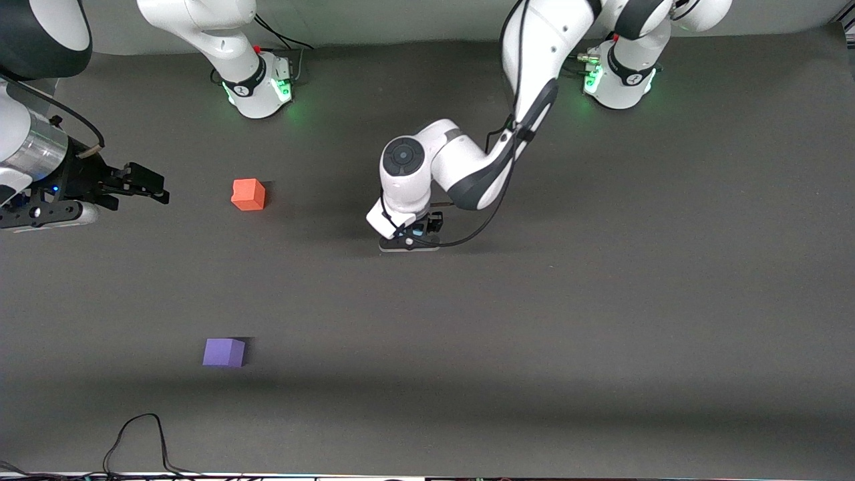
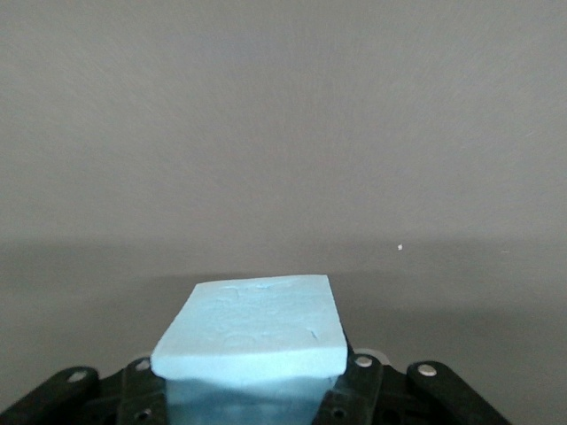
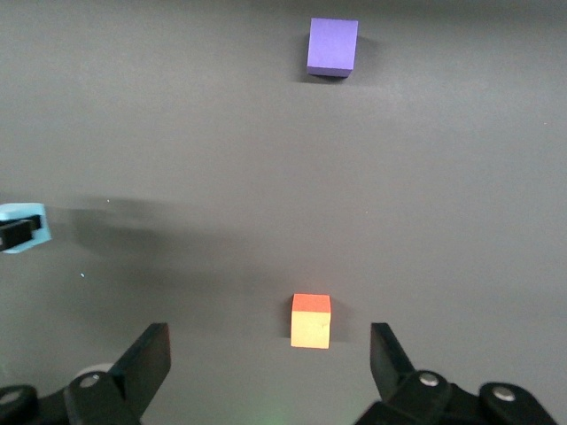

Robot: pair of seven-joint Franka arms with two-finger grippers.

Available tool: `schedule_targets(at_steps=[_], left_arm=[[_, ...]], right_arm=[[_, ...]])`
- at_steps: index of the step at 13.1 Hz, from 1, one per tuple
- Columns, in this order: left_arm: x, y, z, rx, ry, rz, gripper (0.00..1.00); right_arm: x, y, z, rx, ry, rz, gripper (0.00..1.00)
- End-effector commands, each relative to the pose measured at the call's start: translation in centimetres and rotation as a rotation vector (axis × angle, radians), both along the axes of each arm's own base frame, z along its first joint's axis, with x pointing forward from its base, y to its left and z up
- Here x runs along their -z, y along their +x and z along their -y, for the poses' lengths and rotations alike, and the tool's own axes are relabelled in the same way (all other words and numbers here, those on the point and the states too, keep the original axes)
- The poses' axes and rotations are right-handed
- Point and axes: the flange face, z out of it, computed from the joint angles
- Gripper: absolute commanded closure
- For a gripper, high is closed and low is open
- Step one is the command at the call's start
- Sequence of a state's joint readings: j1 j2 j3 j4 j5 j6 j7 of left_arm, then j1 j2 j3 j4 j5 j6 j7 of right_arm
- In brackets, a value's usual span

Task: Place blue block between orange and purple blocks
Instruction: 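Carry the blue cube with the left gripper to mid-table and release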

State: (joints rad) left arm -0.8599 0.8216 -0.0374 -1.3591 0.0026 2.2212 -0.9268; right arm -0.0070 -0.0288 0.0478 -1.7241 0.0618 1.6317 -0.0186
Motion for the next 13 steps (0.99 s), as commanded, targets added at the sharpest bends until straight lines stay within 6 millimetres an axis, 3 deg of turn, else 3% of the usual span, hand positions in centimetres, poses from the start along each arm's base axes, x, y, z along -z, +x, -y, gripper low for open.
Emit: schedule_targets(at_steps=[1,4,5,6,8,10,12,13], left_arm=[[3.3,-0.1,1.1,-0.013,0.023,0.051,0.61],[4.8,-0.3,0.9,-0.009,0.044,0.045,0.6],[4.9,-0.2,0.8,-0.003,0.047,0.047,0.46],[4.8,0.0,0.7,-0.003,0.047,0.049,0.04],[3.3,0.6,0.4,-0.006,0.047,0.054,0.0],[-0.1,2.1,-0.6,-0.028,0.042,0.053,0.0],[-5.8,6.0,-4.0,-0.06,0.013,0.025,0.0],[-8.8,8.2,-6.6,-0.078,-0.029,-0.014,0.0]], right_arm=[[-0.4,-0.6,0.0,-0.013,-0.009,0.011,0.0],[-0.2,-0.6,0.0,-0.013,-0.01,0.008,0.0],[-0.2,-0.6,0.0,-0.013,-0.01,0.008,0.0],[-0.2,-0.6,0.0,-0.013,-0.01,0.008,0.0],[-0.1,-0.6,0.0,-0.013,-0.01,0.006,0.0],[-0.2,-0.6,0.0,-0.013,-0.01,0.008,0.0],[-0.2,-0.6,-0.3,-0.018,-0.01,0.008,0.0],[-0.2,-0.7,-0.3,-0.02,-0.01,0.008,0.0]])
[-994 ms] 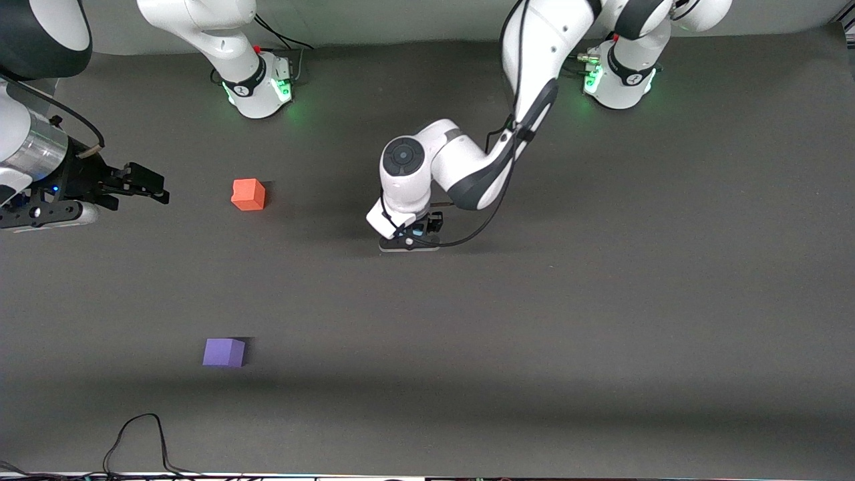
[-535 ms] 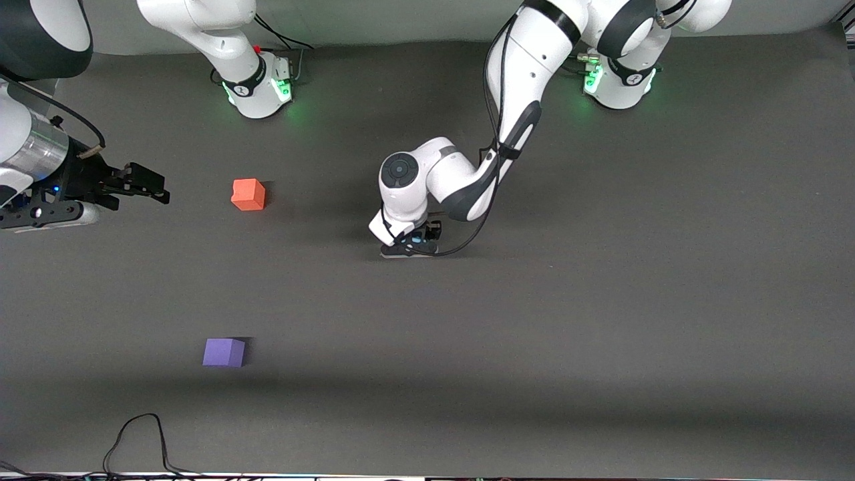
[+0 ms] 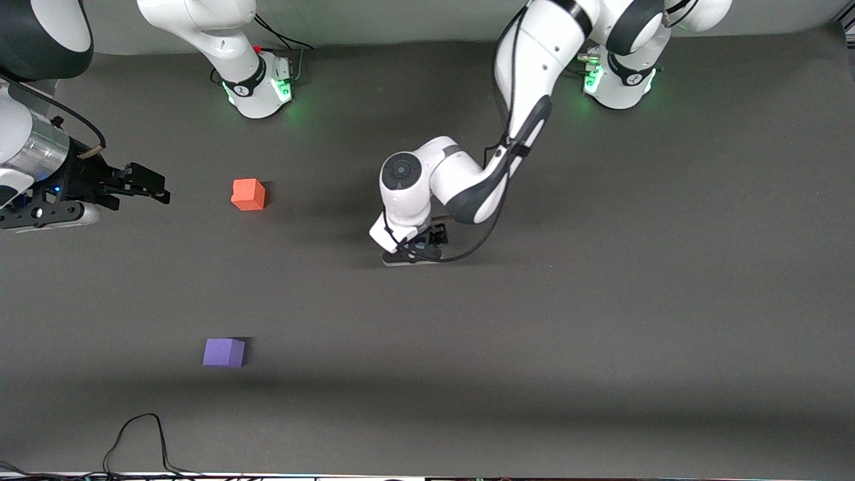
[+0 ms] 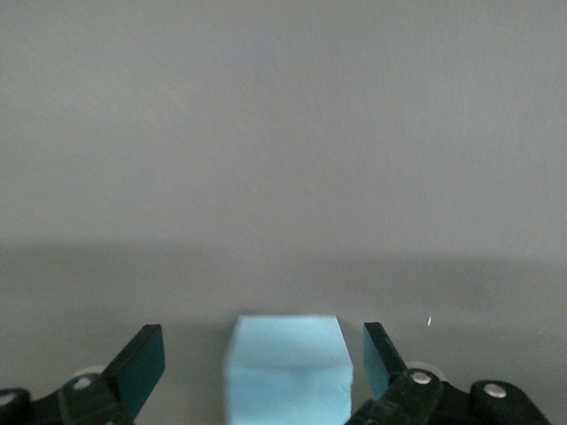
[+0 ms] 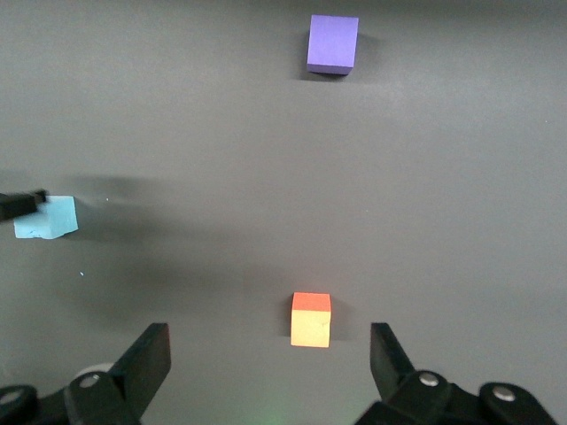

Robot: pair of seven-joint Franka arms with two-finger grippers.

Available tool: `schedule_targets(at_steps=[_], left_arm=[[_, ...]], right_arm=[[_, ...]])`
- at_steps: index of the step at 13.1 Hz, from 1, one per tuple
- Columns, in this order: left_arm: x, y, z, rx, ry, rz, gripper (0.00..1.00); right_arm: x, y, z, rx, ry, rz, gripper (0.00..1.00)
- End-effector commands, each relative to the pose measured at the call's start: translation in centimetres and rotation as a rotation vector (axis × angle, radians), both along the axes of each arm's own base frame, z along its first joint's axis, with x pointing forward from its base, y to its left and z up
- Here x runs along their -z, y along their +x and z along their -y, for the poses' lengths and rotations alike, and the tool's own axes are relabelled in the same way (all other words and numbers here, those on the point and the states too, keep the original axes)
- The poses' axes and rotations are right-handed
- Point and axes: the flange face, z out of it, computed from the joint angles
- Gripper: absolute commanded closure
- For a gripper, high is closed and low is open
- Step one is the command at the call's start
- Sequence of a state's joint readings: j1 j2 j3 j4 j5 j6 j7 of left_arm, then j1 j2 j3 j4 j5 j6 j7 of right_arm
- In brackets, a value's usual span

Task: Place blue block between orange and purple blocks
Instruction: 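Carry the blue cube with the left gripper to mid-table and release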

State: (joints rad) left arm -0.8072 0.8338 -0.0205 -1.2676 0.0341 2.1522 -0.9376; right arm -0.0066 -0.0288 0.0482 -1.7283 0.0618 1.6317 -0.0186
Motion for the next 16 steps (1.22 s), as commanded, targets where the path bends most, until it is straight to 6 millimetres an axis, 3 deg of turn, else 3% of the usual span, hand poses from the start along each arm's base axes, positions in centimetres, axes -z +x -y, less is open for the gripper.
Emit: schedule_targets(at_steps=[1,4,6,8,10,11,13,14,16], left_arm=[[-9.7,5.9,-8.1,-0.023,-0.086,-0.058,0.0],[-13.4,12.0,-24.9,0.006,-0.076,-0.145,0.0],[-17.2,12.8,-36.4,0.059,-0.094,-0.158,0.0],[-21.1,11.8,-44.4,0.114,-0.088,-0.153,0.0],[-24.7,10.3,-49.7,0.165,-0.089,-0.154,0.0],[-26.5,9.5,-51.3,0.173,-0.086,-0.149,0.0],[-29.4,8.0,-52.4,0.193,-0.023,-0.137,0.0],[-30.4,7.1,-52.5,0.199,0.001,-0.135,0.0],[-32.2,4.9,-52.8,0.203,0.035,-0.116,0.0]], right_arm=[[-0.6,-0.8,-0.5,-0.022,-0.01,0.014,0.0],[-1.4,-1.8,-4.7,-0.076,-0.01,0.013,0.0],[-1.9,-3.4,-12.2,-0.032,-0.012,0.013,0.0],[-2.2,-5.7,-20.7,0.013,-0.004,0.022,0.0],[-2.6,-8.0,-29.1,0.047,0.018,0.026,0.0],[-2.2,-8.9,-33.1,0.077,0.02,0.022,0.0],[-1.7,-9.7,-39.3,0.098,0.031,0.018,0.0],[-0.8,-10.3,-41.5,0.096,0.027,0.01,0.0],[1.0,-10.4,-42.9,0.075,0.021,0.005,0.0]])
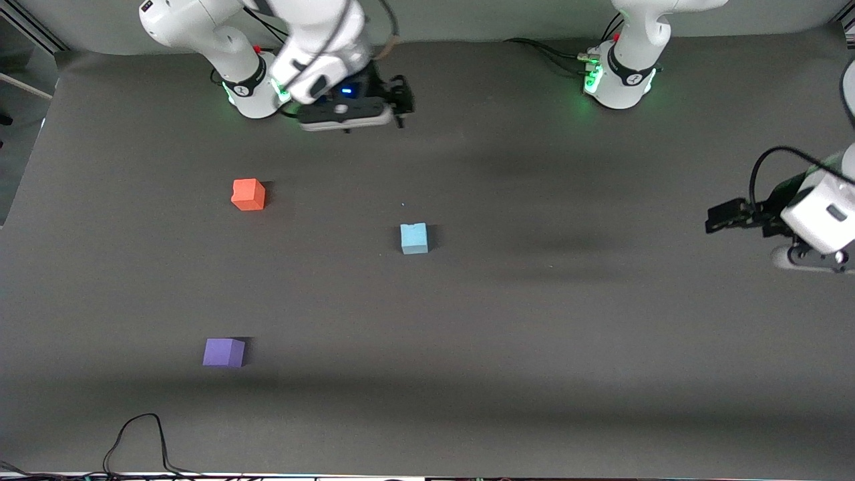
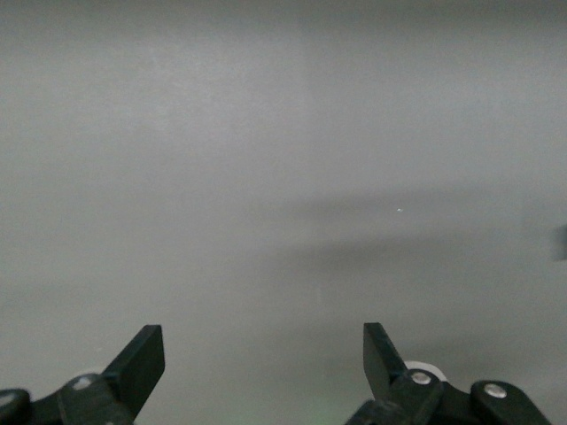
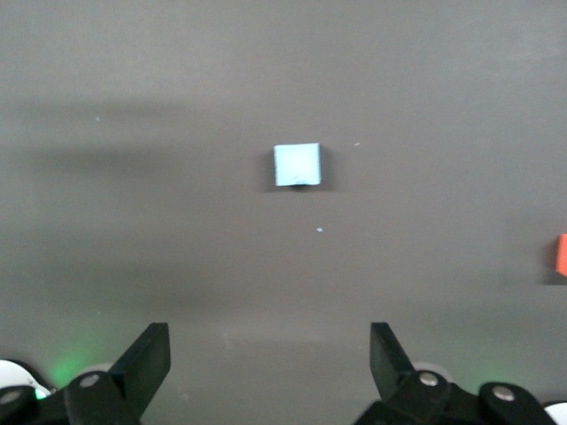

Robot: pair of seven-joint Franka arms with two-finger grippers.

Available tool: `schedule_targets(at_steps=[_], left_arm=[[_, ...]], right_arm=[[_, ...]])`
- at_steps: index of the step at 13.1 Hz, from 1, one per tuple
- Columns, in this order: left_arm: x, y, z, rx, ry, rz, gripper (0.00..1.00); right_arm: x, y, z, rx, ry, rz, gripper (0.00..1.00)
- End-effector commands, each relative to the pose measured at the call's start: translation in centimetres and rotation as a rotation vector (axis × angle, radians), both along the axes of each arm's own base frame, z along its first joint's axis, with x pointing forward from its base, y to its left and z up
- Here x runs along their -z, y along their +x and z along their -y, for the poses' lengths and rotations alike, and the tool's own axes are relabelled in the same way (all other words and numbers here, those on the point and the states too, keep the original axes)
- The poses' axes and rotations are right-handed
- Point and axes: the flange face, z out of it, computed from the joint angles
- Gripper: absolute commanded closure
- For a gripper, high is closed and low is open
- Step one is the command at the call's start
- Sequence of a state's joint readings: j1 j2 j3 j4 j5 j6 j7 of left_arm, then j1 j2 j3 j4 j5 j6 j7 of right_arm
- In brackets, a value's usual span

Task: Place blue block between orange and purple blocks
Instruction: 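Reach the right gripper to the blue cube while the left gripper withdraws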

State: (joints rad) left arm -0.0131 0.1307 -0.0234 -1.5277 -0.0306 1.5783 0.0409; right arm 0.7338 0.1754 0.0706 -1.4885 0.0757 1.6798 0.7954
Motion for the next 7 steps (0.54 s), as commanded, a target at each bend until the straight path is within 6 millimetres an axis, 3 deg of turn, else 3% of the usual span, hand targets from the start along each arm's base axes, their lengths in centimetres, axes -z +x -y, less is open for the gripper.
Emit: schedule_targets(at_steps=[1,3,7], left_arm=[[-1.8,-3.9,0.0,0.032,0.042,0.018,0.0],[-2.9,-5.4,-0.3,0.066,0.056,0.029,0.0],[-4.1,-5.2,-0.2,0.069,0.056,0.053,0.0]], right_arm=[[2.2,1.8,-1.5,0.013,0.0,-0.017,0.0],[5.9,1.6,-2.7,-0.004,-0.018,-0.021,0.0],[15.5,1.5,-2.1,-0.061,-0.024,0.029,0.0]])
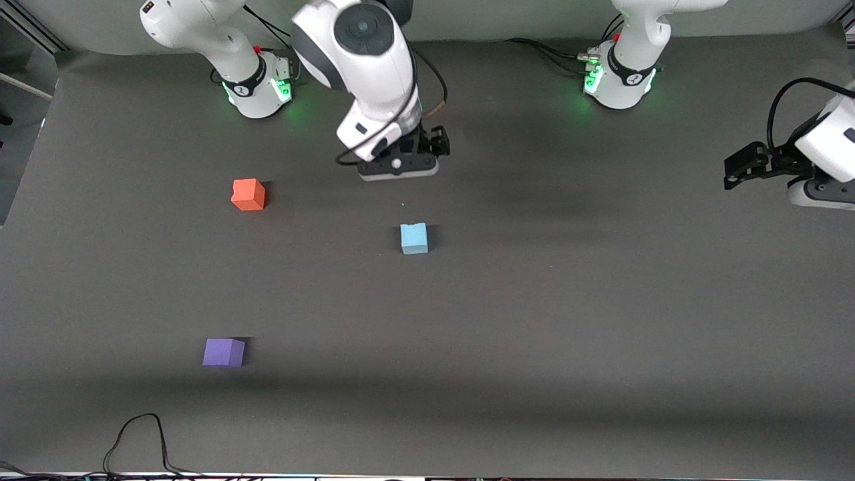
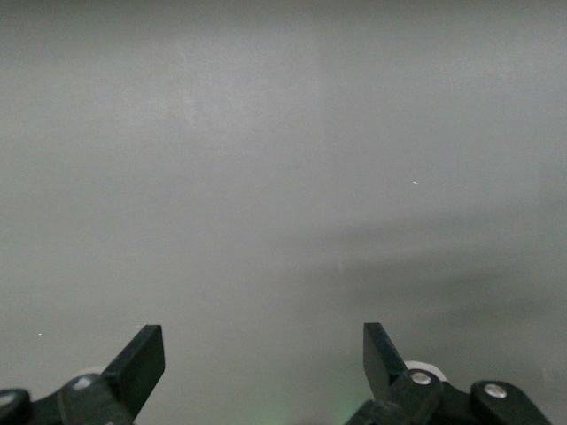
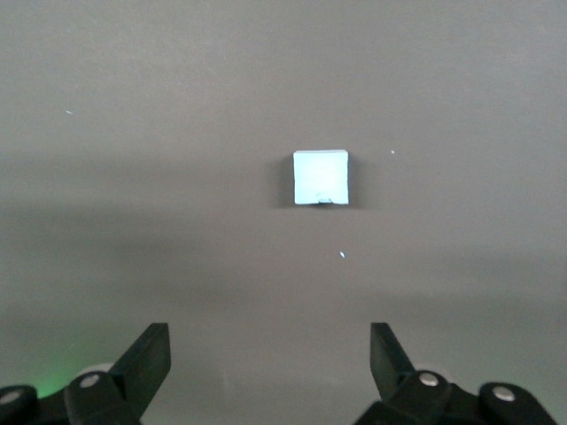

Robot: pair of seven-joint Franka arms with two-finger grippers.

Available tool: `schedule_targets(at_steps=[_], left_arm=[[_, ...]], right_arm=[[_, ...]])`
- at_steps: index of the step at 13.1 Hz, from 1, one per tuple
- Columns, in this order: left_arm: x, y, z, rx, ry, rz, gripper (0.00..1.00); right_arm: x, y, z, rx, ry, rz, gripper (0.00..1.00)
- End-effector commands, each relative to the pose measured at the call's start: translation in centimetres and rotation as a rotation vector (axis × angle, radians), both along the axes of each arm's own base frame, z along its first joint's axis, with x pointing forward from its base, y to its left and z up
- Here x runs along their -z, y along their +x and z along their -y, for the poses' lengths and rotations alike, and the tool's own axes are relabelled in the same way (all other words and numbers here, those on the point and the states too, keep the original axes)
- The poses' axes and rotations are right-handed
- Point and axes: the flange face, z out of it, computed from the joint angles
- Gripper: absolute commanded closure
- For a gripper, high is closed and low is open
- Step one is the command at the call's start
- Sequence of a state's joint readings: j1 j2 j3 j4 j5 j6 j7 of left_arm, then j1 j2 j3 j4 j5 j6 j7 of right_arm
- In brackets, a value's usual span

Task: Place blue block between orange and purple blocks
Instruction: 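Reach the right gripper to the blue cube while the left gripper withdraws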

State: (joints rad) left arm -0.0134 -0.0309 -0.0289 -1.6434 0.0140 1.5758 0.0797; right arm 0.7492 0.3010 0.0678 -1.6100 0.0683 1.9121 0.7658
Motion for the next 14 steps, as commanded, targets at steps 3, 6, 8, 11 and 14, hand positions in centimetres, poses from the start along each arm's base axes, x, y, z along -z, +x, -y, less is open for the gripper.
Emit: schedule_targets(at_steps=[3,6,8,11,14], left_arm=[[-1.5,0.4,0.4,0.011,0.002,-0.006,0.0],[-1.6,0.3,0.6,0.014,-0.001,0.003,0.0],[-1.4,0.3,0.7,0.016,0.0,0.008,0.0],[-1.1,0.3,0.7,0.025,0.0,0.0,0.0],[-1.1,0.2,0.8,0.029,-0.004,-0.004,0.0]], right_arm=[[12.9,0.5,1.2,-0.08,-0.031,0.076,0.0],[20.7,2.4,1.6,-0.046,-0.017,0.09,0.0],[24.3,2.4,1.5,-0.047,-0.014,0.09,0.0],[26.3,3.0,2.4,-0.042,-0.029,0.086,0.0],[26.3,3.1,2.6,-0.027,-0.03,0.083,0.31]])
